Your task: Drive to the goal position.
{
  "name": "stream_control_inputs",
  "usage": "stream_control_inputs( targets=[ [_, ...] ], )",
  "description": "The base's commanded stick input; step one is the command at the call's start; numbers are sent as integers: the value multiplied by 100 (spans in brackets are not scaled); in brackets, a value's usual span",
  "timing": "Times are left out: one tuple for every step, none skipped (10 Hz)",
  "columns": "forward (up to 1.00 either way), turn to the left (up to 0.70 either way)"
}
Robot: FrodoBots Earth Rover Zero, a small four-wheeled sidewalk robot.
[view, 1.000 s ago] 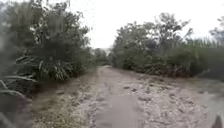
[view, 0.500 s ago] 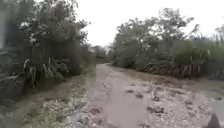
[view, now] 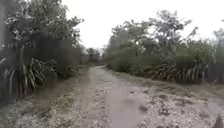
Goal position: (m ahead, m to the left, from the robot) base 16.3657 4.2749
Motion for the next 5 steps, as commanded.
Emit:
stream_control_inputs(
  targets=[
    [70,0],
    [70,0],
    [70,0],
    [70,0],
    [70,0]
  ],
)
